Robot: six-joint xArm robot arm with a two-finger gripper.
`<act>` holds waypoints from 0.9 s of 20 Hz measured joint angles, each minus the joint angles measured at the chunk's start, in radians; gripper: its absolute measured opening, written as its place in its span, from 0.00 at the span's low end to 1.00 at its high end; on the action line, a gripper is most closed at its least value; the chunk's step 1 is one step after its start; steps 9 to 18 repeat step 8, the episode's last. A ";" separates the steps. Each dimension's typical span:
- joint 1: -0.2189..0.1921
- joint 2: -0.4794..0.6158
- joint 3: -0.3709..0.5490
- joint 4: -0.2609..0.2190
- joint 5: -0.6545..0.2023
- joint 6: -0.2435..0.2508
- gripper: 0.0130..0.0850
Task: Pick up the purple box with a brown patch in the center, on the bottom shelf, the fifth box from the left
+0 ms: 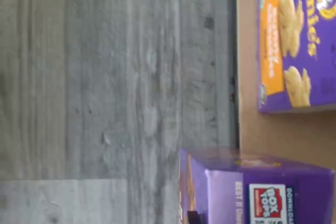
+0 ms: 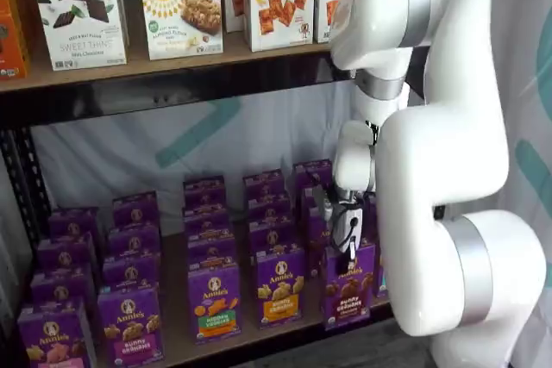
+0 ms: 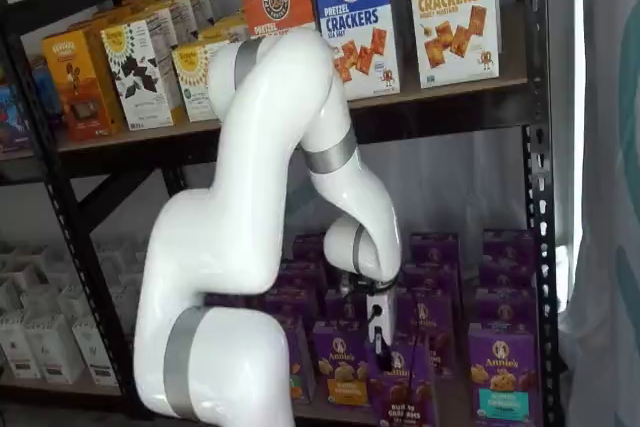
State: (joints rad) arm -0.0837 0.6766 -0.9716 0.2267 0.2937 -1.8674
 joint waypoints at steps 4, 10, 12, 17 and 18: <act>0.009 -0.097 0.087 0.024 0.033 -0.013 0.28; 0.019 -0.179 0.164 0.029 0.036 -0.007 0.28; 0.019 -0.179 0.164 0.029 0.036 -0.007 0.28; 0.019 -0.179 0.164 0.029 0.036 -0.007 0.28; 0.019 -0.179 0.164 0.029 0.036 -0.007 0.28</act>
